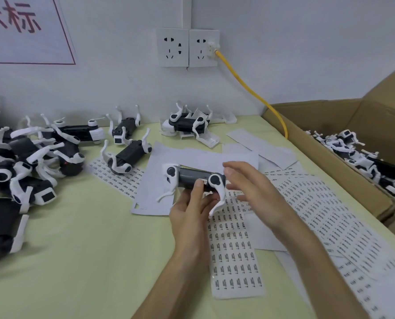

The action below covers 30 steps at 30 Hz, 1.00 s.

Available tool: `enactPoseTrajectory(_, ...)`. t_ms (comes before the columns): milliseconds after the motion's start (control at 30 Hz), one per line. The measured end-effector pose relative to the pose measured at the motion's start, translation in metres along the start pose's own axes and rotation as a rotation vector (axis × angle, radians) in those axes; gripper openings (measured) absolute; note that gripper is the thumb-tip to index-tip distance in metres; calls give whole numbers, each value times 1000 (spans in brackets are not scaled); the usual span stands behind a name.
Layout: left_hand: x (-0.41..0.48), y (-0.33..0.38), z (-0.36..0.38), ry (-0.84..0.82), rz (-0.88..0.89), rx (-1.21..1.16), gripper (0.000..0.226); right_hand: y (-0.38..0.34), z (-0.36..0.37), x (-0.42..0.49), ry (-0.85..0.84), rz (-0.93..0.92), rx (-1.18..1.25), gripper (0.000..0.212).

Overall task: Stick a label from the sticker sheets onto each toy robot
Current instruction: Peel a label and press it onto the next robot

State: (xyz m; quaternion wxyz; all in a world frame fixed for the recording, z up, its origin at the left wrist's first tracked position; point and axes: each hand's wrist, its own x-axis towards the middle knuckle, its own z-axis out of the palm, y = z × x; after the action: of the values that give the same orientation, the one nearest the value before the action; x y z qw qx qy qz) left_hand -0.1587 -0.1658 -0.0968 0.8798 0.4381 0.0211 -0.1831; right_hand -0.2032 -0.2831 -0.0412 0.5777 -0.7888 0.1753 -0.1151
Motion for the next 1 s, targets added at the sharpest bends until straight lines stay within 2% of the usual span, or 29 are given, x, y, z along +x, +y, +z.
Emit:
enactPoseTrajectory(67, 0, 1, -1, -37, 14, 8, 38, -2, -7, 13, -131, 3, -40, 20)
enactPoseTrajectory(133, 1, 1, -2, -73, 40, 24, 33, 1, -10, 22, -162, -42, -37, 22)
enactPoseTrajectory(300, 3, 0, -3, -80, 90, 90, 26, 21, -3, 26, -116, -140, 158, 25)
enactPoseTrajectory(500, 4, -1, -4, -31, 68, 84, 26, 34, 8, 27, -75, -249, 138, 21)
enactPoseTrajectory(667, 5, -1, -6, -50, 51, 100, 42, 37, 9, 26, -58, -267, 92, 26)
enactPoseTrajectory(1000, 6, -3, -6, -8, 118, 206, 18, 40, 17, 22, -103, -210, 139, 39)
